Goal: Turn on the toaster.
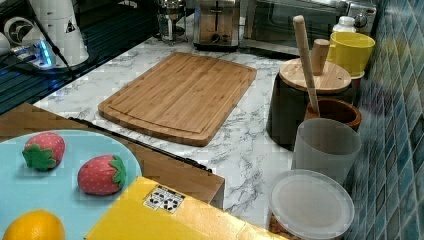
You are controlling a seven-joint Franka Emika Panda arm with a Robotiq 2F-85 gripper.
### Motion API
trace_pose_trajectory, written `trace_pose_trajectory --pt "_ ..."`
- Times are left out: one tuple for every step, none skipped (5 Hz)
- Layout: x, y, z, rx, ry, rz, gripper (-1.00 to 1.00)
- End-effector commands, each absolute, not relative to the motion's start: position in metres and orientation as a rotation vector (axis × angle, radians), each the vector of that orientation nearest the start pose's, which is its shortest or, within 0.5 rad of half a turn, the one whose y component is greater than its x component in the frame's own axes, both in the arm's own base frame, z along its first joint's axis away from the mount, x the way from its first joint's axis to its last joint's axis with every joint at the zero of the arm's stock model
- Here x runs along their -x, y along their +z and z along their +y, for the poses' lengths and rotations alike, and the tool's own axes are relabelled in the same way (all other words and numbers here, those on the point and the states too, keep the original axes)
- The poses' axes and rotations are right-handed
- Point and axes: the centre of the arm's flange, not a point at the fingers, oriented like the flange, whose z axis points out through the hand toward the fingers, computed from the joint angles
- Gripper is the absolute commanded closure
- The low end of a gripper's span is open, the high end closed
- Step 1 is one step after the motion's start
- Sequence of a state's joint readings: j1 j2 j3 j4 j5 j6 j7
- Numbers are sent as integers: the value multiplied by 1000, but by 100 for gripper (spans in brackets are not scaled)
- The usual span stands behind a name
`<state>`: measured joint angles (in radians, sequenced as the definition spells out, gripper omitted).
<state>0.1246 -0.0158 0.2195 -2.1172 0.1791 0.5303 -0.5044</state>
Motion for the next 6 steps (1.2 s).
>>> trace_pose_trajectory --pt "-449 423 219 2978 174 -296 100" --pt "-435 412 226 2919 200 -355 100" --pt "-426 422 215 2839 139 -334 100" --pt "-420 429 213 2795 114 -332 100" --pt "-417 422 226 2819 150 -360 100" --pt "-412 411 238 2803 165 -376 100"
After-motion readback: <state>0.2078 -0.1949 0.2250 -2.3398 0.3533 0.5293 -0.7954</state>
